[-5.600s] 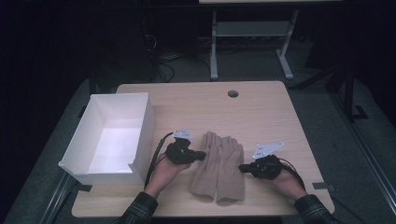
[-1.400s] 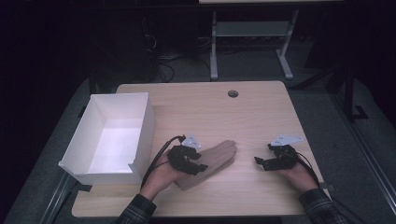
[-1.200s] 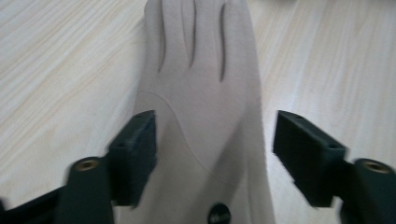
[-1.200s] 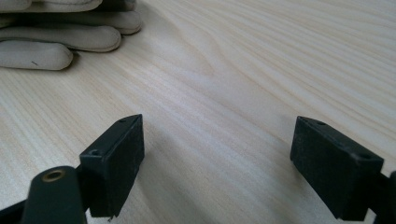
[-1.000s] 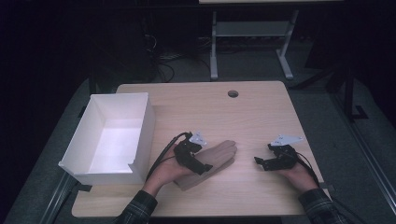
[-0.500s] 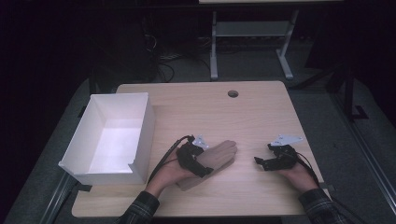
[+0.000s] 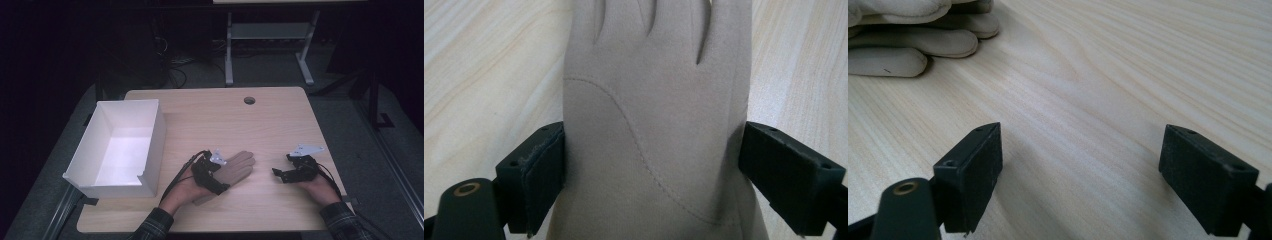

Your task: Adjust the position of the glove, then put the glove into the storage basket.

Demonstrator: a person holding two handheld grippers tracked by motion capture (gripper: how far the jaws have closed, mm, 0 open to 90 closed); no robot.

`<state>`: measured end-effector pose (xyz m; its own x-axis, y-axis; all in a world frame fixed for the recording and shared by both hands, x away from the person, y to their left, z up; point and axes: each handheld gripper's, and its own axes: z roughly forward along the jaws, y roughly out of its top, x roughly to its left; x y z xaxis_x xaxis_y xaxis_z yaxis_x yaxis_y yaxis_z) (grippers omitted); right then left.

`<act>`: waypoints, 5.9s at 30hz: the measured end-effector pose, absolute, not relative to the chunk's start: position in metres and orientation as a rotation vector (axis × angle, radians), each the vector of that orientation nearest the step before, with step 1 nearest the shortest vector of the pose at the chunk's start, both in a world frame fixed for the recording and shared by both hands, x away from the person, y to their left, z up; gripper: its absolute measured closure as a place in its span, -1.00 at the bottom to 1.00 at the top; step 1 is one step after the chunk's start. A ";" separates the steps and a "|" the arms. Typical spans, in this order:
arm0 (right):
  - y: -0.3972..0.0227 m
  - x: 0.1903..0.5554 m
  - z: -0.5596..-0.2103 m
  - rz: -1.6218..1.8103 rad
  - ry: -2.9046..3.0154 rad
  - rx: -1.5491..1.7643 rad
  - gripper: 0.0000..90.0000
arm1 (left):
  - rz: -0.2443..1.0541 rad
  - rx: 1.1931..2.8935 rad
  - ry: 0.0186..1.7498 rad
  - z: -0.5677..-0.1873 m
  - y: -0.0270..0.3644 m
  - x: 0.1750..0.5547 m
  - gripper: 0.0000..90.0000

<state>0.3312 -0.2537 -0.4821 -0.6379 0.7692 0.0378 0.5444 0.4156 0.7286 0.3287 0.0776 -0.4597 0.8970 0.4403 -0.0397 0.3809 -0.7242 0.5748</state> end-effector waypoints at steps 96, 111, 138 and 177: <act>-0.252 0.331 -0.482 1.048 2.378 1.137 -0.65 | 0.195 2.173 0.897 -0.285 0.193 0.365 0.53; -0.251 0.330 -0.482 1.052 2.376 1.143 -0.65 | 0.321 2.090 1.059 -0.269 0.256 0.361 0.52; -0.251 0.330 -0.482 1.049 2.376 1.144 -0.65 | 0.418 1.972 1.465 -0.340 0.344 0.366 0.52; -0.251 0.330 -0.482 1.050 2.377 1.142 -0.65 | 0.357 2.009 1.636 -0.407 0.354 0.378 -0.43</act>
<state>0.3302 -0.2509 -0.4821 -0.6384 0.7687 0.0408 0.5478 0.4164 0.7256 0.3776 0.3543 -0.4074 0.2358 0.9645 -0.1189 0.8275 -0.1351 0.5450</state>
